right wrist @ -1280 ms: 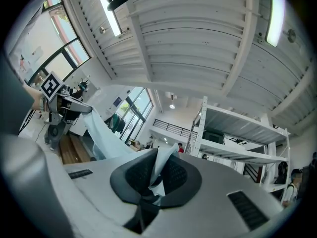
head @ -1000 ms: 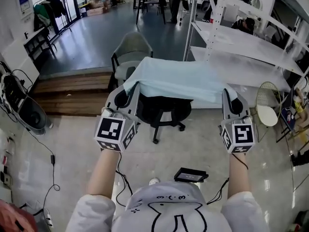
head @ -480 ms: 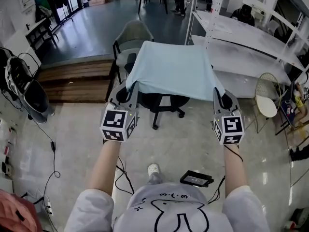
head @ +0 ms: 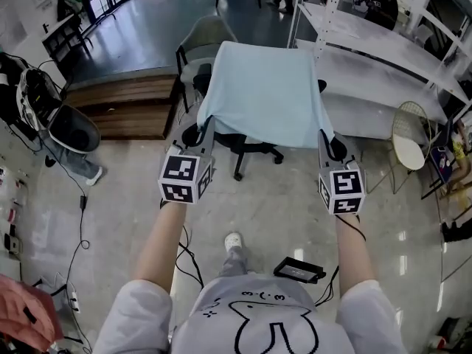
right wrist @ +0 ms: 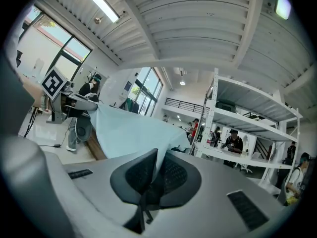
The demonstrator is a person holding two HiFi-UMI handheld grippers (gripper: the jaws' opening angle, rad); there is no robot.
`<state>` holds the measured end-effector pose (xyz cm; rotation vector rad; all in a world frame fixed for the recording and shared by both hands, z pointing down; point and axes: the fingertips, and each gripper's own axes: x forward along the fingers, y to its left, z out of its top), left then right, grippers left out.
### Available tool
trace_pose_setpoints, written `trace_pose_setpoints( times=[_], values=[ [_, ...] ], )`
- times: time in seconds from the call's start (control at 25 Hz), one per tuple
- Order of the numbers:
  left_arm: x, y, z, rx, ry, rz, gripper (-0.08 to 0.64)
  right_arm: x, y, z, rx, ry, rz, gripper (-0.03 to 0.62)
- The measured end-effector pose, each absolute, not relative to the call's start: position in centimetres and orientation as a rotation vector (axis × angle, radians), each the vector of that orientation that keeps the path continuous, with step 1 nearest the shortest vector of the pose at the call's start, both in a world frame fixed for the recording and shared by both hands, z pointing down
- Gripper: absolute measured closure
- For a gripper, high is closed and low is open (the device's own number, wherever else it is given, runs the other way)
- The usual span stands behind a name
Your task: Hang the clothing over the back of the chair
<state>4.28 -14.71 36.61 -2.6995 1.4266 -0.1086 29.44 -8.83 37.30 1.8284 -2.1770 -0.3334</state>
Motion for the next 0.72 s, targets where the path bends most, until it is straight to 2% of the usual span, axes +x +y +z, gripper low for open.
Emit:
trace_pose_setpoints(
  times=[0.72],
  values=[
    [6.7,-20.2,46.8,-2.802,1.458,-0.405,0.529,30.7,-15.2,47.2,1.712,-2.061,-0.124,0.577]
  ],
)
